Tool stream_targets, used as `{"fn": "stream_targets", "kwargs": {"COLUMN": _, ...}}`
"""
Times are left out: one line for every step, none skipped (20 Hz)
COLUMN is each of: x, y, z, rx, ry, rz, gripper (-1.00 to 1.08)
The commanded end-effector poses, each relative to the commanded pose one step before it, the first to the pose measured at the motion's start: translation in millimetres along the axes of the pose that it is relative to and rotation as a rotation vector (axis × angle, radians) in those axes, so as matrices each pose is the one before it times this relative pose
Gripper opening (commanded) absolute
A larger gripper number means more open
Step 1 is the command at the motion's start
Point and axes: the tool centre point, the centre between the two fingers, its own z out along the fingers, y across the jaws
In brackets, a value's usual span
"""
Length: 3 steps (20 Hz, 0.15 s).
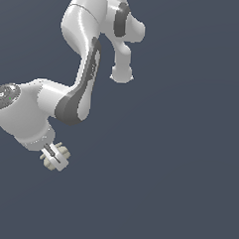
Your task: Pick up the object and move it to a goal position.
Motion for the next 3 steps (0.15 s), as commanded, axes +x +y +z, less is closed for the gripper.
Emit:
{"fn": "stream_targets", "kwargs": {"x": 1.77, "y": 0.45, "z": -0.89, "rx": 0.00035, "ry": 0.00004, "rz": -0.00106, "gripper": -1.00}}
{"fn": "stream_targets", "kwargs": {"x": 0.06, "y": -0.19, "z": 0.04, "rx": 0.00000, "ry": 0.00000, "rz": 0.00000, "gripper": -1.00}}
{"fn": "stream_targets", "kwargs": {"x": -0.13, "y": -0.29, "z": 0.11, "rx": 0.00000, "ry": 0.00000, "rz": 0.00000, "gripper": -1.00}}
